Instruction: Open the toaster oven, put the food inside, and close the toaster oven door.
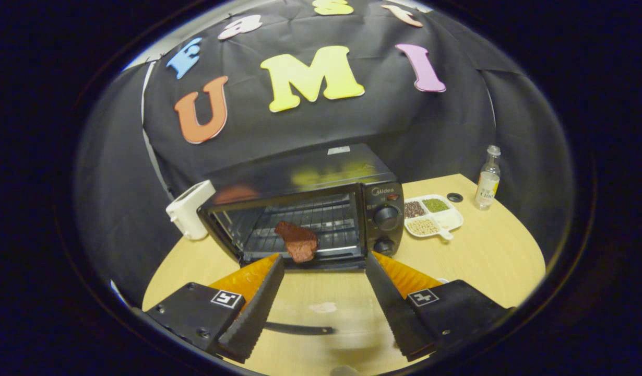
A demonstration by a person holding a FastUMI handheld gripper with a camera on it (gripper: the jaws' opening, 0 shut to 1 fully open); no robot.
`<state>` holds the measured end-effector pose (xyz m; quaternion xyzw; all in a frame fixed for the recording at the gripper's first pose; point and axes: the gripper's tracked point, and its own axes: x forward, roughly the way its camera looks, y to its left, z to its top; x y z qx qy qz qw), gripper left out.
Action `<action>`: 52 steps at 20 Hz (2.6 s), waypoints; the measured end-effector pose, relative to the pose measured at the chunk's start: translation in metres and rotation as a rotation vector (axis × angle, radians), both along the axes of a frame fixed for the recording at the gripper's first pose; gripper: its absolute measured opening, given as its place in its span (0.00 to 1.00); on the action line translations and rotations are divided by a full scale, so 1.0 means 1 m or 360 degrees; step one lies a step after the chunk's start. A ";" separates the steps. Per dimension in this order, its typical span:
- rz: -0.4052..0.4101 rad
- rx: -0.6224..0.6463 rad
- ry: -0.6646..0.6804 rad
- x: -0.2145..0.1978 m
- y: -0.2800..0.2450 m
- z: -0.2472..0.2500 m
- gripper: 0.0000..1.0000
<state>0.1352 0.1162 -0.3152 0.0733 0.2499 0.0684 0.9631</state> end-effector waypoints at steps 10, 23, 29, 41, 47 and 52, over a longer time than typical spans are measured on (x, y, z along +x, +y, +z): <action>0.0107 -0.0264 0.0166 -0.081 0.021 -0.057 1.00; 0.0045 -0.0252 0.0395 -0.096 0.051 -0.134 1.00; 0.0011 -0.0252 0.0425 -0.083 0.054 -0.145 1.00; 0.0016 -0.0220 0.0408 -0.067 0.052 -0.122 1.00; 0.0030 -0.0243 0.0409 -0.068 0.051 -0.115 1.00; 0.0026 -0.0243 0.0406 -0.066 0.051 -0.106 1.00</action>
